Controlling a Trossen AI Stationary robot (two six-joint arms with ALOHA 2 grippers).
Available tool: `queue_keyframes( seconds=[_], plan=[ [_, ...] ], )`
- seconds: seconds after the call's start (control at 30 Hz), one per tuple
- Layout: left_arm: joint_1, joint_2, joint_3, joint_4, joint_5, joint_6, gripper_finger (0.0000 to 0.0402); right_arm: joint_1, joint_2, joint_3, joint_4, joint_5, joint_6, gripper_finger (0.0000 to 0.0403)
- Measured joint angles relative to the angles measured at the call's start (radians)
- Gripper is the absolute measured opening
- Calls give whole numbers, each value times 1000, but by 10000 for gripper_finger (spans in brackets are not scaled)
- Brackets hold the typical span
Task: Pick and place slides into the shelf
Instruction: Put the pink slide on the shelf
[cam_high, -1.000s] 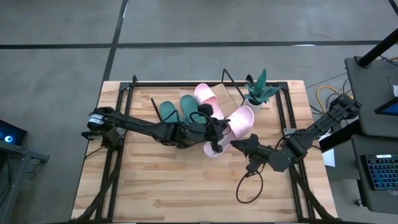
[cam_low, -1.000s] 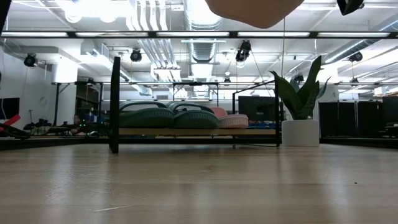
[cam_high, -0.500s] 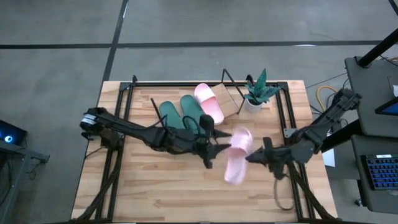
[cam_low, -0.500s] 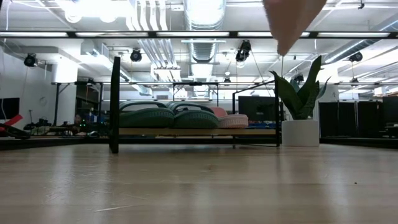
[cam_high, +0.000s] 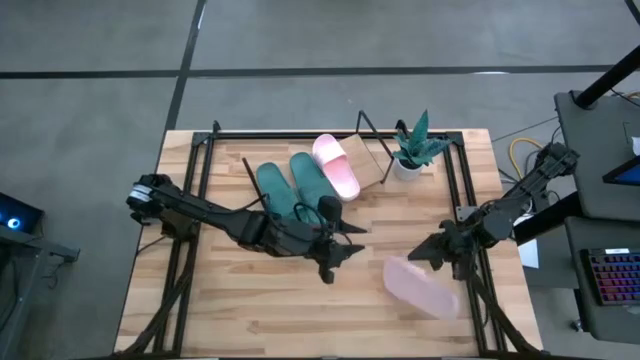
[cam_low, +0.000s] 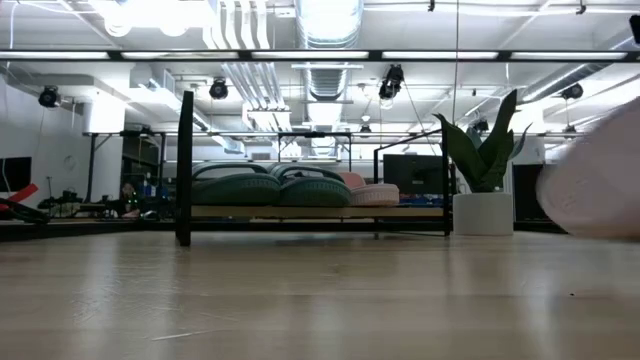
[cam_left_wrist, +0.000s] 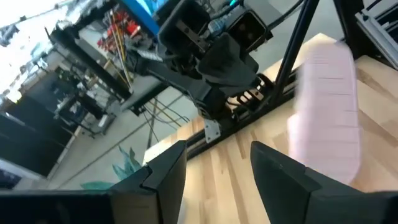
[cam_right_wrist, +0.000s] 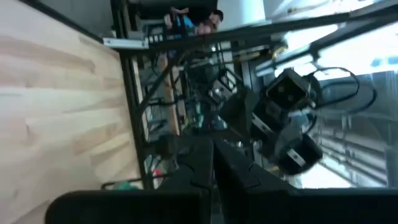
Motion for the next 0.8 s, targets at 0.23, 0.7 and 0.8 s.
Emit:
queue_keyframes(
  seconds=[0.23,0.7,0.8],
  plan=[
    [6,1,-5,-33,-9,-35,164,-36,11,-2,3,27,27,6],
    [10,1,-5,-46,-9,-62,164,-39,15,13,2,43,54,8],
    [10,1,-5,-56,-9,-63,164,-39,15,13,2,43,67,8]
  ],
)
